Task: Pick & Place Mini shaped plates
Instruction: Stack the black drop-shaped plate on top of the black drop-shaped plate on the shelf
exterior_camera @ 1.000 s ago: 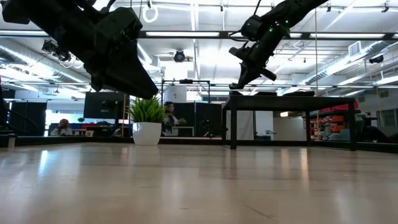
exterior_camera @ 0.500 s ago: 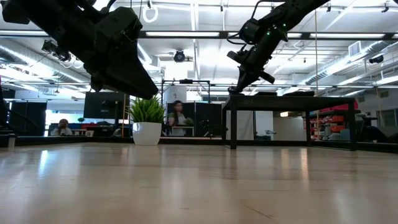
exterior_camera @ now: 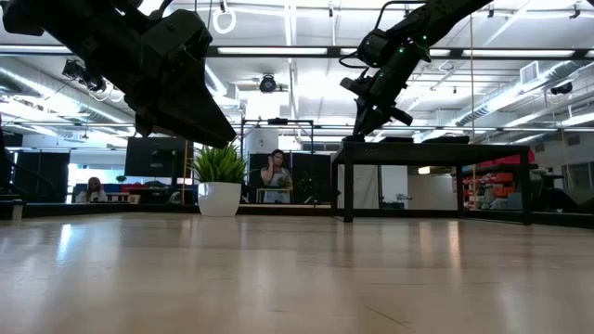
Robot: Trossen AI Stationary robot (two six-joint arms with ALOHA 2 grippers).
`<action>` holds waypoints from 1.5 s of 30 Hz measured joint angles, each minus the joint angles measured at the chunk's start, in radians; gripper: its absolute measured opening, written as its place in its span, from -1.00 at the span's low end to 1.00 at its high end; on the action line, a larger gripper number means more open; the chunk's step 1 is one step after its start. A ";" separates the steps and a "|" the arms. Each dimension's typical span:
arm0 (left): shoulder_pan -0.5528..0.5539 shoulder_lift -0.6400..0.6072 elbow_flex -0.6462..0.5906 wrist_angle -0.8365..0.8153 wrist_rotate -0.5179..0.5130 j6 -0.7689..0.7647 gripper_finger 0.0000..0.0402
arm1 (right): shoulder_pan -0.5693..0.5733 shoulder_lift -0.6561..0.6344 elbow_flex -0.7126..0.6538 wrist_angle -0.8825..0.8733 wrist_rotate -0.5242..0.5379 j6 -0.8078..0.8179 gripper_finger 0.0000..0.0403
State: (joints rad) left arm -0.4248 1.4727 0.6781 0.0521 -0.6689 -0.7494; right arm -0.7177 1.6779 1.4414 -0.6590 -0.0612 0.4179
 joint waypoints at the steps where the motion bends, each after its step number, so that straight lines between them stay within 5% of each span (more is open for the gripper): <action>1: 0.000 0.000 0.000 0.000 0.000 0.000 -0.29 | 0.000 0.000 0.000 0.000 0.000 0.000 -0.61; 19: 0.000 0.000 0.000 0.000 0.000 0.000 -0.29 | 0.000 -0.060 0.000 -0.024 -0.009 -0.036 -0.53; 32: 0.000 0.000 0.000 0.000 0.000 0.000 -0.29 | 0.005 -0.059 -0.012 -0.082 -0.008 -0.058 -0.97; 45: 0.000 0.000 0.000 0.001 0.000 0.000 -0.29 | 0.008 -0.058 -0.105 -0.015 -0.007 -0.069 -0.98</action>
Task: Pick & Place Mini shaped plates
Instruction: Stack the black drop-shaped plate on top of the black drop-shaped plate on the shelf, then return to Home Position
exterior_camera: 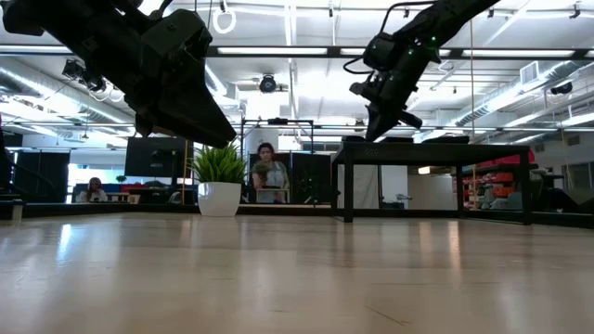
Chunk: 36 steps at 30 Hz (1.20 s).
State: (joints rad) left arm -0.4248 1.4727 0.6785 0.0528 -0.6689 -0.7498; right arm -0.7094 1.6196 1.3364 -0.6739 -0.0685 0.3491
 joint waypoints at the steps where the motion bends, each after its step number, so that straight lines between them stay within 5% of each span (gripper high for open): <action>1: 0.000 0.000 0.000 0.000 0.000 0.000 -0.29 | 0.000 0.000 0.003 -0.001 0.000 -0.005 -0.98; 11: 0.000 0.000 0.000 0.000 0.000 0.000 -0.29 | 0.005 -0.114 0.011 -0.023 0.001 -0.036 -0.96; 16: 0.000 0.000 0.000 0.000 0.016 0.000 -0.29 | 0.096 -0.228 0.003 -0.086 0.009 -0.086 -0.99; 28: -0.037 0.000 0.000 0.000 0.014 -0.020 -0.29 | 0.789 -0.643 -0.400 0.228 0.015 0.077 -0.98; 36: -0.038 0.000 0.000 0.000 -0.006 -0.026 -0.29 | 1.147 -0.858 -0.700 0.540 0.258 0.036 -0.98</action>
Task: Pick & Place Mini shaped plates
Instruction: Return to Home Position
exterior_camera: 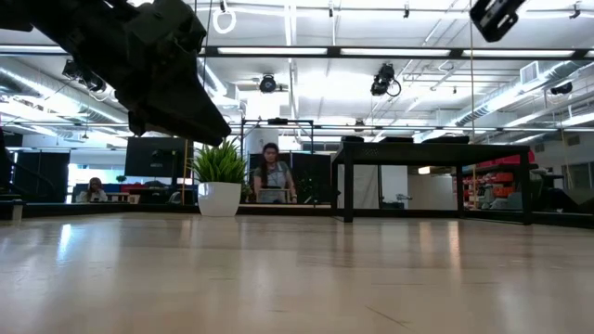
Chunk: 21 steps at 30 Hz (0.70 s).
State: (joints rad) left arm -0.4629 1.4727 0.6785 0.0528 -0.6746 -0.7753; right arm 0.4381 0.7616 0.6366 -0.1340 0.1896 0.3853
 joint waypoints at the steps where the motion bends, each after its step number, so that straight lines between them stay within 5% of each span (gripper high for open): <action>1: 0.000 0.000 0.000 0.000 -0.004 0.000 -0.29 | 0.015 -0.030 -0.035 0.031 0.023 -0.027 -0.98; 7: 0.002 0.000 0.000 0.002 -0.022 0.000 -0.29 | -0.025 -0.237 -0.239 0.230 0.041 -0.139 -0.98; 10: 0.007 0.000 0.000 0.002 -0.030 0.000 -0.29 | -0.095 -0.355 -0.300 0.296 -0.041 -0.160 -0.98; 21: 0.035 0.000 0.000 0.005 -0.022 0.001 -0.29 | -0.342 -0.629 -0.401 0.158 -0.207 -0.210 -0.98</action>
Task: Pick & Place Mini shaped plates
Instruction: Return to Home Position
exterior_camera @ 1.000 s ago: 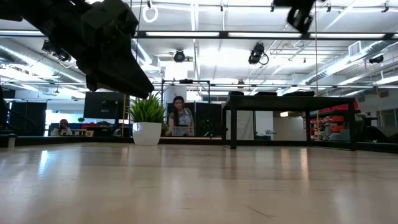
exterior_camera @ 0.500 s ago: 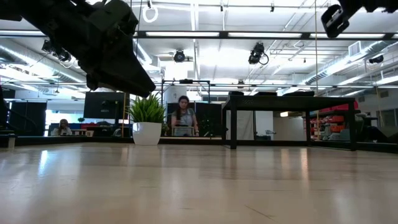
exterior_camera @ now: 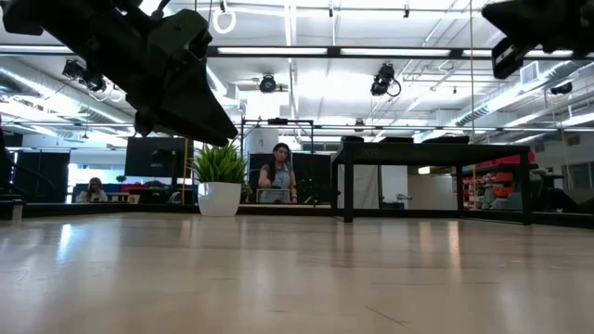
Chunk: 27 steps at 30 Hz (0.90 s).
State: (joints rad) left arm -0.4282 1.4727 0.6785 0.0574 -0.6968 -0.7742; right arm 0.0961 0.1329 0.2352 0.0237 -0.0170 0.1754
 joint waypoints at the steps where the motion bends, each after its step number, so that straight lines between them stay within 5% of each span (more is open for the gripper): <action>1: 0.000 0.000 0.000 0.000 0.000 0.000 -0.29 | -0.015 -0.018 -0.011 -0.007 -0.008 0.000 -0.98; 9: -0.001 -0.020 0.003 0.000 0.023 0.005 -0.29 | -0.095 -0.133 -0.219 0.061 -0.014 0.026 -0.98; 13: -0.001 -0.085 0.003 -0.012 0.045 0.055 -0.29 | -0.130 -0.130 -0.220 0.009 -0.020 0.022 -0.98; 18: -0.001 -0.234 0.003 -0.079 0.016 0.166 -0.29 | -0.178 -0.129 -0.218 -0.012 -0.018 -0.028 -0.98; 27: -0.002 -0.595 0.002 -0.473 -0.043 0.245 -0.29 | -0.202 -0.107 -0.218 -0.011 0.026 -0.026 -0.94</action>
State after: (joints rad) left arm -0.4297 0.8772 0.6800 -0.4158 -0.7395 -0.5289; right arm -0.1063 0.0261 0.0174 0.0131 0.0086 0.1493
